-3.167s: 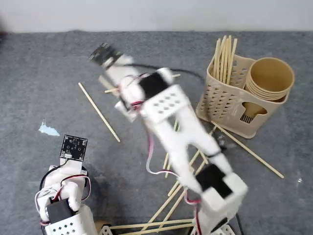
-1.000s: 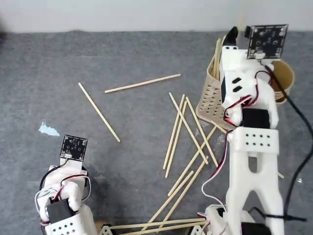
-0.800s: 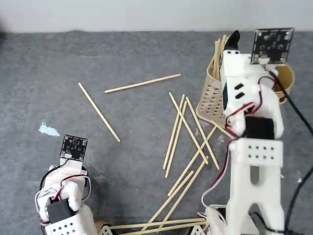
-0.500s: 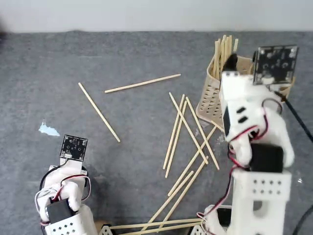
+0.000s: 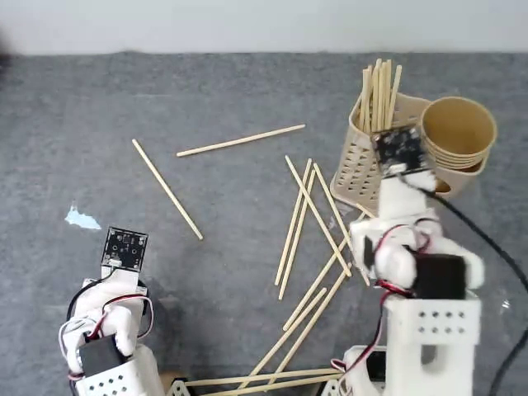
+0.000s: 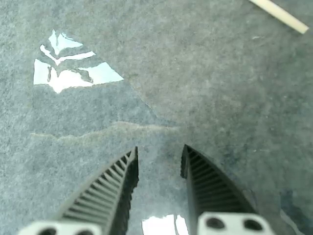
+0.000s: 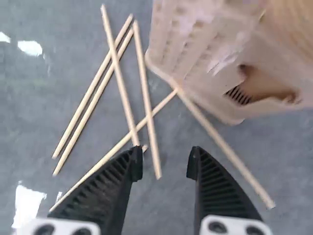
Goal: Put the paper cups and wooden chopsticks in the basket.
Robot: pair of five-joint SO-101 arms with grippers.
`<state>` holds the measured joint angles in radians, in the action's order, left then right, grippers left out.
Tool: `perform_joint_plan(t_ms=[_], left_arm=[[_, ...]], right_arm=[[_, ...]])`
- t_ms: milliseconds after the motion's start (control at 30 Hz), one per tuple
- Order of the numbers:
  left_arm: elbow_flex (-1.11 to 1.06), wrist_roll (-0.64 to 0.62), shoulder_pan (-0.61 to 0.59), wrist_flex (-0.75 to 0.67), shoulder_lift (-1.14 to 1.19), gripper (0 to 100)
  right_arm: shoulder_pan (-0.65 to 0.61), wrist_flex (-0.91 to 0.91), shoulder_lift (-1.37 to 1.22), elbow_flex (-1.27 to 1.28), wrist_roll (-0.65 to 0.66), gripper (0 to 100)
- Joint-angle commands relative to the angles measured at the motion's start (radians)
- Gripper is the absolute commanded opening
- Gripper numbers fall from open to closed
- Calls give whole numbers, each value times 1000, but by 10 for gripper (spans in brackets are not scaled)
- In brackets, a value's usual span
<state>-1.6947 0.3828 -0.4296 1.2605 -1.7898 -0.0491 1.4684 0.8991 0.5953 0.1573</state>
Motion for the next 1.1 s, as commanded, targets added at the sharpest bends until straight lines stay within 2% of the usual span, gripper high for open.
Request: perform_joint_plan(t_ms=[0,367,500,600,900,967,1067], left_arm=[[12,-6,5,6,-8,137],[12,-6,5,6,-8,137],[12,-6,5,6,-8,137],[12,-6,5,6,-8,137],[12,-6,5,6,-8,137],[12,-6,5,6,-8,137],[12,-6,5,6,-8,137]], right_arm=[[-76,-24,16,98,-103,169],[-246,-265,16,479,-293,169],[-252,-351,16,542,-302,169],[-252,-390,15,554,-358,169],[-248,-401,15,554,-391,170],[-248,-398,12,554,-393,196],[-251,-390,-41,540,-427,317]])
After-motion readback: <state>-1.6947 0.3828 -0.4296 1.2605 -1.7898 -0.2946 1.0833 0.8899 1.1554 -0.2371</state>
